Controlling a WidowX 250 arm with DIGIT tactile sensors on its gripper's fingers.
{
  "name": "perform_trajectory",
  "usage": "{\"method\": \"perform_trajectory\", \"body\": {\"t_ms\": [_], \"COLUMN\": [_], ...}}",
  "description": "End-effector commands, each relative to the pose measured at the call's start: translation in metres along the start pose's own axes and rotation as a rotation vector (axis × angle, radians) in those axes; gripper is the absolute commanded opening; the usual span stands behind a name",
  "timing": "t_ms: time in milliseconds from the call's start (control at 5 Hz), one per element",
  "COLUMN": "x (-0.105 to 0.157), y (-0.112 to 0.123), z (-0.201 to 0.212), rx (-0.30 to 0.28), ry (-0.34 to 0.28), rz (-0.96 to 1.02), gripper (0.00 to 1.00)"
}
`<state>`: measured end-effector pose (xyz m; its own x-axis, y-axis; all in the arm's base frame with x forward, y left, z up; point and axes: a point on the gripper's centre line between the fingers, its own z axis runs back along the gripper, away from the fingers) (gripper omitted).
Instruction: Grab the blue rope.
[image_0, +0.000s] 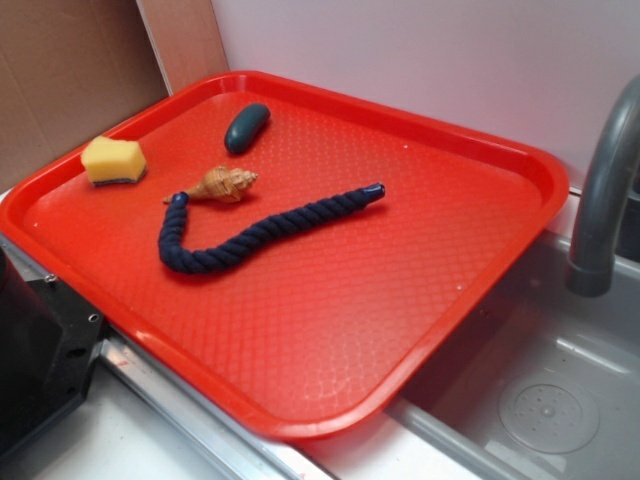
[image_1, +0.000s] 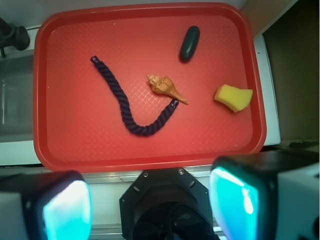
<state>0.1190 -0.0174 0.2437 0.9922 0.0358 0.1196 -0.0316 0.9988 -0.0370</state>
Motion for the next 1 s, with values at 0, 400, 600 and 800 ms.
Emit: {"method": "perform_trajectory", "body": {"t_ms": [0, 400, 600, 800], "x": [0.000, 0.069, 0.089, 0.080], "y": [0.000, -0.033, -0.045, -0.054], "z": [0.000, -0.112, -0.158, -0.201], "rx": [0.000, 0.174, 0.074, 0.076], "ry": [0.000, 0.027, -0.056, -0.039], "rz": [0.000, -0.272, -0.361, -0.407], "gripper": [1.00, 1.00, 1.00, 1.00]}}
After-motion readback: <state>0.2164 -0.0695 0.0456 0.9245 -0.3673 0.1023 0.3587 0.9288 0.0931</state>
